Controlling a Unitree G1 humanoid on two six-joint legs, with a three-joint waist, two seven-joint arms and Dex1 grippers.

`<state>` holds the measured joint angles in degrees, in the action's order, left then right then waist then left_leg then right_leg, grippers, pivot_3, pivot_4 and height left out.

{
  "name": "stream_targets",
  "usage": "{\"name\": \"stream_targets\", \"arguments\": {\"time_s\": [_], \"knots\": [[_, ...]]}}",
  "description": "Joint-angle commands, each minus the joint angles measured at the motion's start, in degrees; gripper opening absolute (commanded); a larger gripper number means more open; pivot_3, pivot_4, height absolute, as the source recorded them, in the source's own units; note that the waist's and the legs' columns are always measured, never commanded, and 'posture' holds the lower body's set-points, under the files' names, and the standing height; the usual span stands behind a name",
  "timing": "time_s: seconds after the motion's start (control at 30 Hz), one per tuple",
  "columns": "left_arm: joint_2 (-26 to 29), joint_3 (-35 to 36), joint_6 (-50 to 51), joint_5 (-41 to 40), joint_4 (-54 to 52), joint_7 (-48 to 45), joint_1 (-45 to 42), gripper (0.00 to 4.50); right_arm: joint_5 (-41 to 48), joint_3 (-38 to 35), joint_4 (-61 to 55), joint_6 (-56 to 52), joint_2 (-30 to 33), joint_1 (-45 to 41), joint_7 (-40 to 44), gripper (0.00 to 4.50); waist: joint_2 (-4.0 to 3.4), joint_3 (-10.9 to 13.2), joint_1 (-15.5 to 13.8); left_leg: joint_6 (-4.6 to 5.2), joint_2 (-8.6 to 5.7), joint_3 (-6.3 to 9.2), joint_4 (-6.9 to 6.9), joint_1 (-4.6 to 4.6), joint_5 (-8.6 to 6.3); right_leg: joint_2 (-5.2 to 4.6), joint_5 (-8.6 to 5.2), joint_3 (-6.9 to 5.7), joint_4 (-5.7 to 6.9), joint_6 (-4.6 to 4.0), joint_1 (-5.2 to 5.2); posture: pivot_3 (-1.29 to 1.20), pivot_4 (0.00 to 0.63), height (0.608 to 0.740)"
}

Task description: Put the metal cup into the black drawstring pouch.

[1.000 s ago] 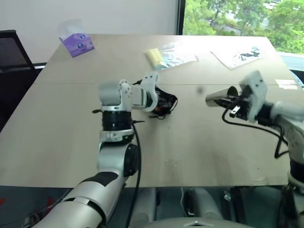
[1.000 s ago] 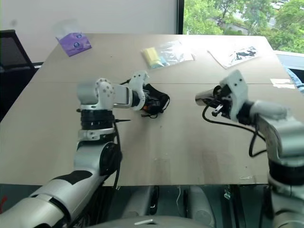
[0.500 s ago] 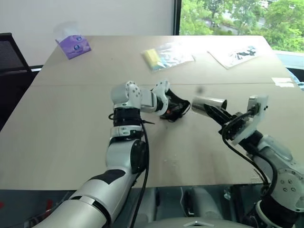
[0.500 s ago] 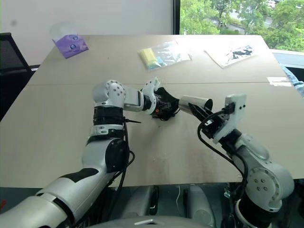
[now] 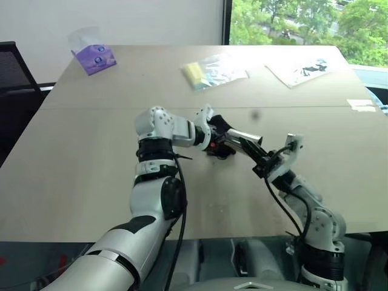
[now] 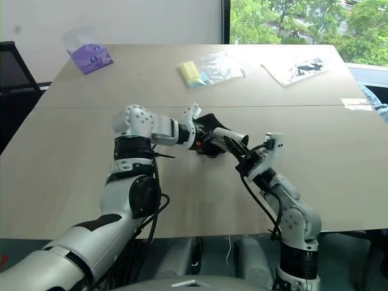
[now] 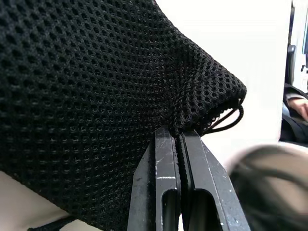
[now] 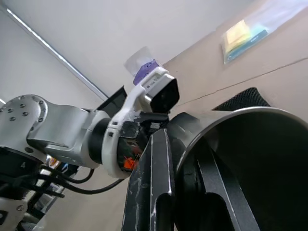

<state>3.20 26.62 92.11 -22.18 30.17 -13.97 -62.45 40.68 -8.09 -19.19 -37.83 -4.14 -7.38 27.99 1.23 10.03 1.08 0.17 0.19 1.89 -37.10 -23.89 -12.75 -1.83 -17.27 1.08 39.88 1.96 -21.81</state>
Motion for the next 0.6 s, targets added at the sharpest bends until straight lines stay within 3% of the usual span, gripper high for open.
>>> {"name": "stream_targets", "arguments": {"time_s": [0.03,0.37,0.6], "knots": [[0.46,-1.05,0.39,-3.3,-0.25,-0.78,-2.07,0.0,0.65,1.22,3.93,4.73,-1.0,-2.29,2.57,0.05,0.0,0.0,0.0,0.0,0.0,0.01,0.0,0.0,0.0,0.0,0.0,0.0,0.01,0.0,0.0,0.0,0.15,0.74],[1.06,-1.31,0.39,-6.22,-1.44,0.52,-2.67,0.0,-11.38,11.0,14.59,11.62,3.52,-1.65,3.75,0.05,-0.01,-0.01,-0.04,-0.02,0.01,0.01,0.02,0.03,0.0,-0.03,0.0,0.01,0.0,0.0,0.01,0.0,0.15,0.74],[2.34,-4.72,0.39,-10.21,-3.89,1.65,-1.58,0.0,-26.98,16.48,23.15,23.9,5.69,-5.19,-1.56,0.05,0.01,-0.07,-0.03,-0.03,0.01,0.01,0.0,0.06,0.0,-0.1,0.0,0.01,0.01,0.0,0.02,0.0,0.15,0.74]]}}
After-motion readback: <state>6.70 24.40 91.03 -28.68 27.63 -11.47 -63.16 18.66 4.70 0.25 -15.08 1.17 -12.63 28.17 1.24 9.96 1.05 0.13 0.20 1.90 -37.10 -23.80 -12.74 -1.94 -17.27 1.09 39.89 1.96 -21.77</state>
